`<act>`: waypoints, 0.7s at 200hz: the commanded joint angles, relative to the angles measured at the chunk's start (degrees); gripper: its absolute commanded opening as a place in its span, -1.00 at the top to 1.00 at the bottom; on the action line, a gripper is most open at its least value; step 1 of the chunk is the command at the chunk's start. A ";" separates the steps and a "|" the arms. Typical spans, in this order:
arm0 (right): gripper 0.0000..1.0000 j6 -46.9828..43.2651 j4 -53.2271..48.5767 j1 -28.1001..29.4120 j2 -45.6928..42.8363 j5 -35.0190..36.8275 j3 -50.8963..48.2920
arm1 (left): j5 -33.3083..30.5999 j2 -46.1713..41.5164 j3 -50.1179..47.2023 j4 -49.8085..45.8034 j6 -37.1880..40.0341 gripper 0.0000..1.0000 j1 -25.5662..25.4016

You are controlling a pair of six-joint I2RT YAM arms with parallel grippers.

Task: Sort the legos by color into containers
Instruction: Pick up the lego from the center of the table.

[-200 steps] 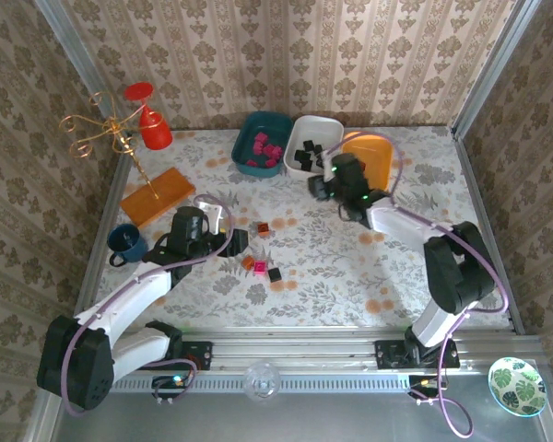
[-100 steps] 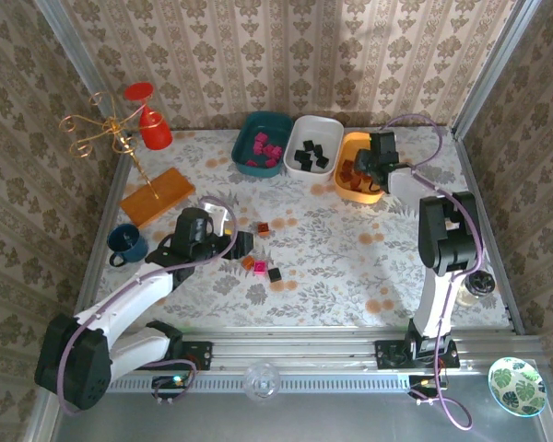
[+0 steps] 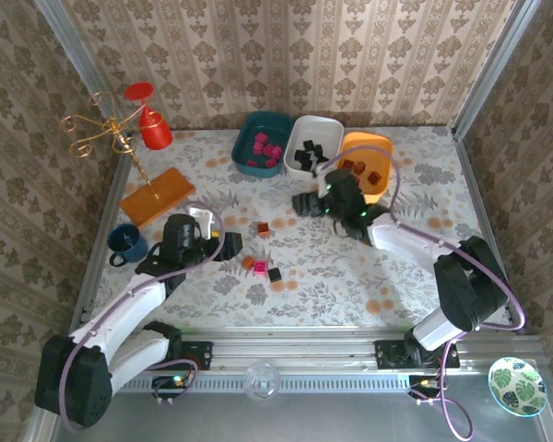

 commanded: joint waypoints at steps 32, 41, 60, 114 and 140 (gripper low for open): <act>-0.71 5.47 0.20 11.08 13.18 7.20 5.77 | -1.04 -2.08 -3.27 0.52 -2.29 -0.59 3.05; -0.72 6.36 0.00 11.59 15.41 8.38 7.33 | -1.72 -2.48 -3.53 0.37 -2.20 -0.59 3.12; -0.72 6.73 -1.00 12.90 19.48 10.66 10.97 | -2.58 -3.56 -4.23 -0.03 -2.10 -0.59 3.35; -0.60 6.32 -7.36 14.94 29.30 16.76 21.58 | -3.22 -5.82 -4.51 -1.03 -1.68 -0.59 3.71; -0.49 6.50 -10.23 15.12 31.95 19.31 24.45 | -2.97 -6.35 -4.59 -1.07 -1.67 -0.59 3.73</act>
